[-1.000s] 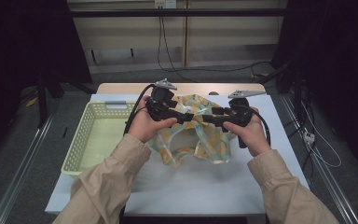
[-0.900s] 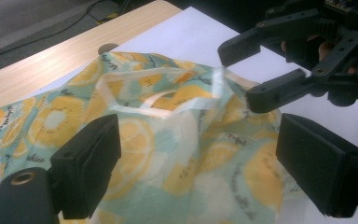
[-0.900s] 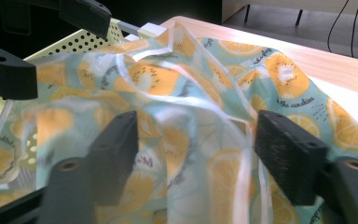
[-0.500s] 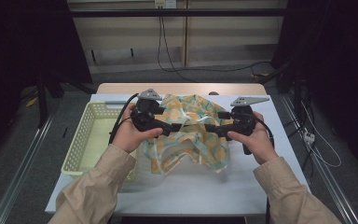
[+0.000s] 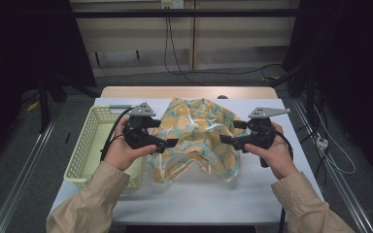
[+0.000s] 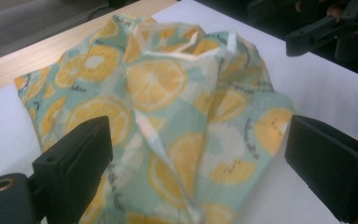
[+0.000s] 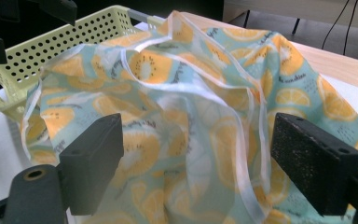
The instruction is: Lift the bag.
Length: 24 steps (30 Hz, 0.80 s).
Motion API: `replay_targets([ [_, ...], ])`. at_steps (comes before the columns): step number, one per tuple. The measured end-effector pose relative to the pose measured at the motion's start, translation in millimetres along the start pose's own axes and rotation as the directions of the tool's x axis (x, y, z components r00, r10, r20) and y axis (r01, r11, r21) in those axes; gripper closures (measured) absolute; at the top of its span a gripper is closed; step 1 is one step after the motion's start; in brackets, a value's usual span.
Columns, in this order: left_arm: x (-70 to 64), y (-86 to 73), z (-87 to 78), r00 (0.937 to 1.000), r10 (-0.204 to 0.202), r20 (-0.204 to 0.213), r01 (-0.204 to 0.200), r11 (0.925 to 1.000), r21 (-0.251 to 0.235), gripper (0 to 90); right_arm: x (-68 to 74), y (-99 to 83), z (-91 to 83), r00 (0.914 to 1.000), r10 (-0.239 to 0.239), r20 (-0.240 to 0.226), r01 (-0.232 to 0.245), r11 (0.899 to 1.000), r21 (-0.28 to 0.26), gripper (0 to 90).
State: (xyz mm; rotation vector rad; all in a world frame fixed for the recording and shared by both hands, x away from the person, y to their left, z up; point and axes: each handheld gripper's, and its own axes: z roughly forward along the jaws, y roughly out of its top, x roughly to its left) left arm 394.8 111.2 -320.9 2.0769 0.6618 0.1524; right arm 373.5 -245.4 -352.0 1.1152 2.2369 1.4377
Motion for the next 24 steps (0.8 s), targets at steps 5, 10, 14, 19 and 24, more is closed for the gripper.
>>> replay_targets([
  [5,1.7,-13.4,-7.3,0.9999,-0.008,-0.008,0.007,1.0,-0.004,7.2,0.2,-6.9,-4.5,0.9999,-0.01,0.008,0.01,1.0,-0.001,17.2],
  [10,1.1,-23.8,-17.8,0.9999,-0.007,-0.009,0.007,0.9996,-0.028,7.1,4.8,-16.3,-10.0,0.9994,-0.032,0.013,0.032,0.999,0.002,17.0],
  [14,0.7,-31.7,-23.2,0.9999,-0.009,-0.011,0.009,0.9995,-0.031,7.0,5.3,-25.7,-15.0,0.9997,-0.022,0.01,0.022,1.0,-0.006,17.0],
  [19,-2.0,-40.8,-28.9,0.9999,-0.011,-0.011,0.011,0.9993,-0.036,7.0,7.2,-35.4,-21.5,0.9994,-0.026,0.023,0.026,1.0,-0.009,16.8],
  [24,-3.4,-48.1,-33.9,0.9999,-0.01,-0.008,0.01,0.9989,-0.045,7.0,8.0,-43.0,-26.5,0.9989,-0.03,0.034,0.031,1.0,-0.005,16.8],
])
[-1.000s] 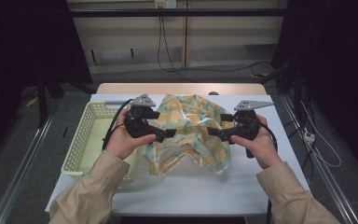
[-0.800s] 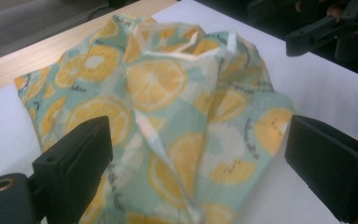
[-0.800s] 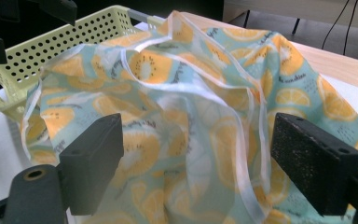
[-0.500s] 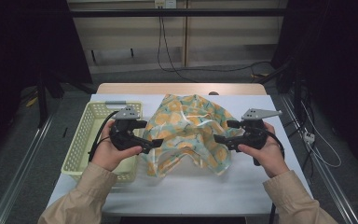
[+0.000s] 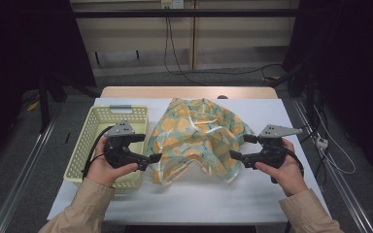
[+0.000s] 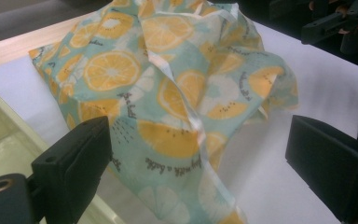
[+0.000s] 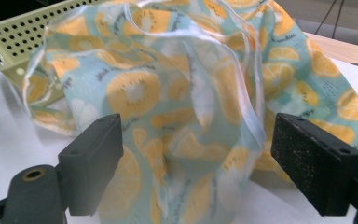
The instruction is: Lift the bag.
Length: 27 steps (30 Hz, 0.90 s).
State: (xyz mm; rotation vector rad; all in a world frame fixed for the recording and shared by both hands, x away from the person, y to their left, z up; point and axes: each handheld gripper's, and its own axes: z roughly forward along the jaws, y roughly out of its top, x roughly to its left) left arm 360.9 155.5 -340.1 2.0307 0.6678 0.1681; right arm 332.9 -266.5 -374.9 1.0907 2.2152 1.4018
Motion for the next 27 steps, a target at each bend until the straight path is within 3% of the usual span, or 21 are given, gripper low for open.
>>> replay_targets([
  [6,1.1,-10.2,-5.8,0.9998,-0.014,-0.016,0.014,0.9999,-0.009,7.0,0.0,-9.2,-4.8,1.0,0.003,0.003,-0.003,1.0,-0.002,16.8],
  [27,-3.4,-37.3,-14.1,0.9995,-0.006,-0.032,0.006,0.9997,-0.024,7.0,-0.2,-37.6,-13.1,0.9996,0.007,0.028,-0.007,1.0,0.001,16.9],
])
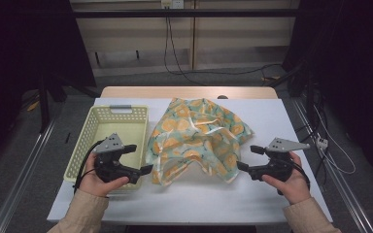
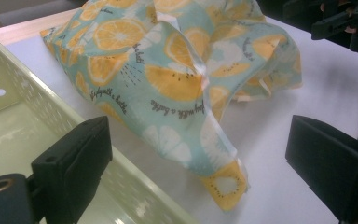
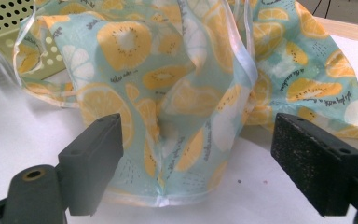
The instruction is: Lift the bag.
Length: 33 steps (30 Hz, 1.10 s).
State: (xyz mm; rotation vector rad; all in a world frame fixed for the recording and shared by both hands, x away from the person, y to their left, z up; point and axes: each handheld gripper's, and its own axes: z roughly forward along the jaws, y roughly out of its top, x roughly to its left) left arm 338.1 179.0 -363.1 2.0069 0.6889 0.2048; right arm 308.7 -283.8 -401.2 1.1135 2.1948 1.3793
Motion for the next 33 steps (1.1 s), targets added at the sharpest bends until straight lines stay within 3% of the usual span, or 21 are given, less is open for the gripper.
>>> replay_targets([
  [7,-1.4,-3.6,-2.6,0.9999,0.016,0.001,-0.016,0.9998,-0.007,6.9,-0.1,-7.9,0.0,1.0,0.003,0.002,-0.003,1.0,-0.002,16.8],
  [33,4.0,-23.0,-7.2,0.9999,0.007,-0.007,-0.008,0.9999,-0.01,6.4,-1.0,-30.1,-7.0,0.9999,0.015,-0.005,-0.015,1.0,0.018,16.8],
])
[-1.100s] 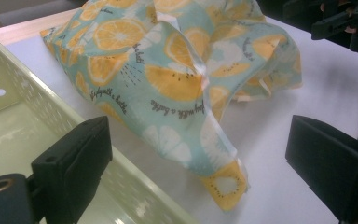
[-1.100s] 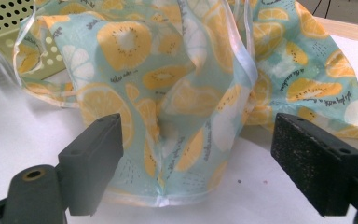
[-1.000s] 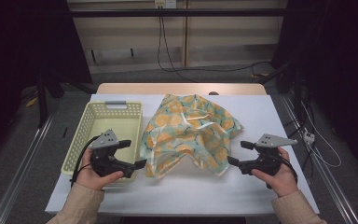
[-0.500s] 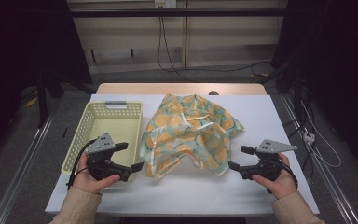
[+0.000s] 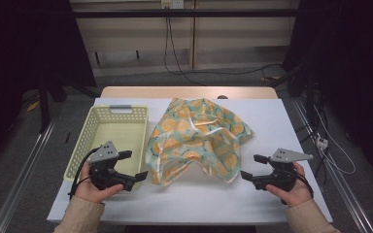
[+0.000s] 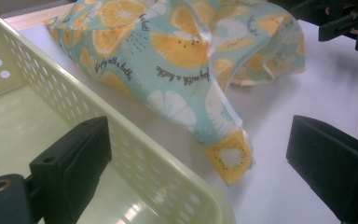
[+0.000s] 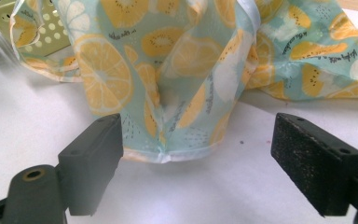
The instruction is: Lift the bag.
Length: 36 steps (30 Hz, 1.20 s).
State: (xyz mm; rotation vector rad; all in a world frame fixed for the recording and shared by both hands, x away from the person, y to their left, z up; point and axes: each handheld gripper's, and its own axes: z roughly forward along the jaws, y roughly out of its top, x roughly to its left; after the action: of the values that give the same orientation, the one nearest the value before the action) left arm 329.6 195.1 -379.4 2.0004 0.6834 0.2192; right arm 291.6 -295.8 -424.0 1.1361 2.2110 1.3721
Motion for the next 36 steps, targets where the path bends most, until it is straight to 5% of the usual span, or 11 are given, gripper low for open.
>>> replay_targets([
  [36,12.3,-22.0,-7.7,0.9989,-0.023,-0.041,0.023,0.9996,0.013,6.2,-5.5,-11.2,-9.2,0.9998,0.012,0.018,-0.012,1.0,0.001,16.8],
])
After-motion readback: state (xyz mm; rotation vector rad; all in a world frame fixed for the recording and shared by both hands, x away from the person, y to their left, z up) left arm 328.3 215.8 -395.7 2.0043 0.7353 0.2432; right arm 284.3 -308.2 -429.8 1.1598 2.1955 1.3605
